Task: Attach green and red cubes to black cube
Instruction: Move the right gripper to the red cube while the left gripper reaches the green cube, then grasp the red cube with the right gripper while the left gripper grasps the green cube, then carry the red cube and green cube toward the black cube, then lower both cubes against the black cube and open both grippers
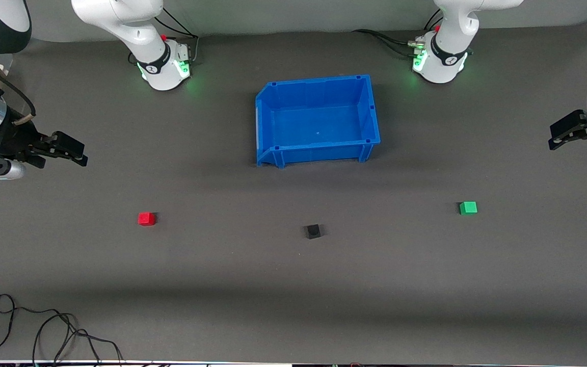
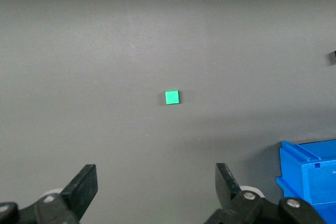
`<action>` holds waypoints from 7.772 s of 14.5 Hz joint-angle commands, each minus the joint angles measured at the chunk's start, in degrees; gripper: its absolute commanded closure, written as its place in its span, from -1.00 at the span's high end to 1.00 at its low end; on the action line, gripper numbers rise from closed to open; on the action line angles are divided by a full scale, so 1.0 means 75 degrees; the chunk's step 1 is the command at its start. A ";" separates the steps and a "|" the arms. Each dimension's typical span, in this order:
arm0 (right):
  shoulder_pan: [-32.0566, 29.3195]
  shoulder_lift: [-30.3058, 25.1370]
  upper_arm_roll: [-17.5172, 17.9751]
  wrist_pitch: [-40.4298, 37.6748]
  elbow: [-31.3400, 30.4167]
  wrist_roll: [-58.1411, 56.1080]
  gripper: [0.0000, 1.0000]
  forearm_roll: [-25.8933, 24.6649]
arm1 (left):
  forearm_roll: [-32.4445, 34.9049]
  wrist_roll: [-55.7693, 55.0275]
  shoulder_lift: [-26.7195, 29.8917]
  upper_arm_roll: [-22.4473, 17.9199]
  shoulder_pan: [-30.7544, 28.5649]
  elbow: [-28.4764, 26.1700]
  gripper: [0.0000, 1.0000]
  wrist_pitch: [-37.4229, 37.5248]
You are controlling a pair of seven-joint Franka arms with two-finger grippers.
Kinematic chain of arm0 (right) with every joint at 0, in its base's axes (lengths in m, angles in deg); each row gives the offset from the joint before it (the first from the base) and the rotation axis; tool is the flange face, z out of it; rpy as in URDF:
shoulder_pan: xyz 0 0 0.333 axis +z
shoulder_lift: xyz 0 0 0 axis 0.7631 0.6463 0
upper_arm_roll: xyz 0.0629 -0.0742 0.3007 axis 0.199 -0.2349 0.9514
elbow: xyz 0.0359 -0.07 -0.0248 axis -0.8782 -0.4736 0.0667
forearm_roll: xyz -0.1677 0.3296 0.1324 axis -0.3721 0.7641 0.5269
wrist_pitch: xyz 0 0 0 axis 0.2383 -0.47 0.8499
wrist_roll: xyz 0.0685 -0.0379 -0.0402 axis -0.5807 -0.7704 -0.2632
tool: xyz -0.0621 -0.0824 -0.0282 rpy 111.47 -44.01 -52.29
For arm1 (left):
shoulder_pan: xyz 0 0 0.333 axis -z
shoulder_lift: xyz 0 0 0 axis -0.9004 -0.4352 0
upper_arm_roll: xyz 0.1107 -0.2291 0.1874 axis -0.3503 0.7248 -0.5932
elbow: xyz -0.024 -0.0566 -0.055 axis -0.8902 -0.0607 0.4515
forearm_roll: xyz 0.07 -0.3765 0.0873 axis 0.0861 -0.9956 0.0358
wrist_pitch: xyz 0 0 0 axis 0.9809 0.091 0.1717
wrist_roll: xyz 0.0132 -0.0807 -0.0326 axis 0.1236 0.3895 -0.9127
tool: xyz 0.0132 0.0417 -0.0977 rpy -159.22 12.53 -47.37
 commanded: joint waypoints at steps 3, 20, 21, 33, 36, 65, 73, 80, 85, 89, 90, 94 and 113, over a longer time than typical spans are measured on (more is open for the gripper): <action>0.0090 0.0174 0.0004 -0.0122 0.0298 -0.0152 0.99 -0.0286 | -0.0044 0.0000 -0.0162 0.0052 -0.0063 0.0238 1.00 0.0164; 0.0032 0.1605 -0.0054 0.0928 -0.0530 -0.0914 0.99 -0.0194 | 0.0155 -0.5863 -0.0537 0.0052 -0.0086 -0.3075 0.99 -0.2350; 0.0020 0.1593 -0.0054 0.1443 -0.0975 -0.0926 0.99 -0.0194 | 0.0167 -0.6230 -0.0664 0.0052 -0.0063 -0.3276 1.00 -0.2599; -0.0461 0.2564 -0.0066 0.6813 -0.4107 -0.1536 0.99 0.0015 | -0.0593 -1.1120 -0.2646 0.0075 -0.0496 -0.4708 0.96 -0.7136; -0.0437 0.3056 -0.0066 0.7703 -0.4260 -0.1536 0.99 0.0169 | -0.1004 -1.1179 -0.3194 0.0087 -0.0450 -0.4602 0.92 -0.7591; -0.0449 0.3667 -0.0007 0.8327 -0.4050 -0.1418 0.14 0.0731 | -0.1275 -1.3696 -0.4109 0.0345 0.1049 -0.1101 -1.00 -0.5320; -0.0437 0.3691 -0.0007 0.8374 -0.4050 -0.1465 -1.00 0.0731 | -0.1181 -1.4472 -0.4450 0.0345 0.1777 -0.0513 -1.00 -0.5297; 0.0591 0.3316 0.0099 0.7520 -0.3558 0.1352 -1.00 0.3341 | -0.1193 -1.5362 -0.5164 0.0345 0.2162 0.0342 -1.00 -0.5285; 0.1658 0.3503 0.0087 0.7483 -0.2785 0.5922 -1.00 0.3579 | -0.1228 -1.6471 -0.5656 0.0345 0.2679 0.0564 -1.00 -0.5402; 0.2280 0.3667 0.0063 0.7110 -0.2083 0.8735 -1.00 0.3474 | -0.1193 -1.7763 -0.6419 0.0333 0.3405 0.1093 -1.00 -0.5332; 0.2444 0.3691 0.0063 0.7097 -0.1953 0.9368 -1.00 0.3462 | -0.1216 -1.7939 -0.6420 0.0333 0.3418 0.1093 -1.00 -0.5355; 0.2948 0.4683 0.0051 0.6128 -0.0294 1.2037 -1.00 0.2039 | -0.1216 -1.8386 -0.6454 0.0333 0.3640 0.1233 -1.00 -0.5437; 0.4226 0.7546 0.0063 0.4671 0.3591 1.5878 -1.00 0.0322 | -0.1205 -1.8914 -0.6865 0.0345 0.4320 0.1808 -1.00 -0.5438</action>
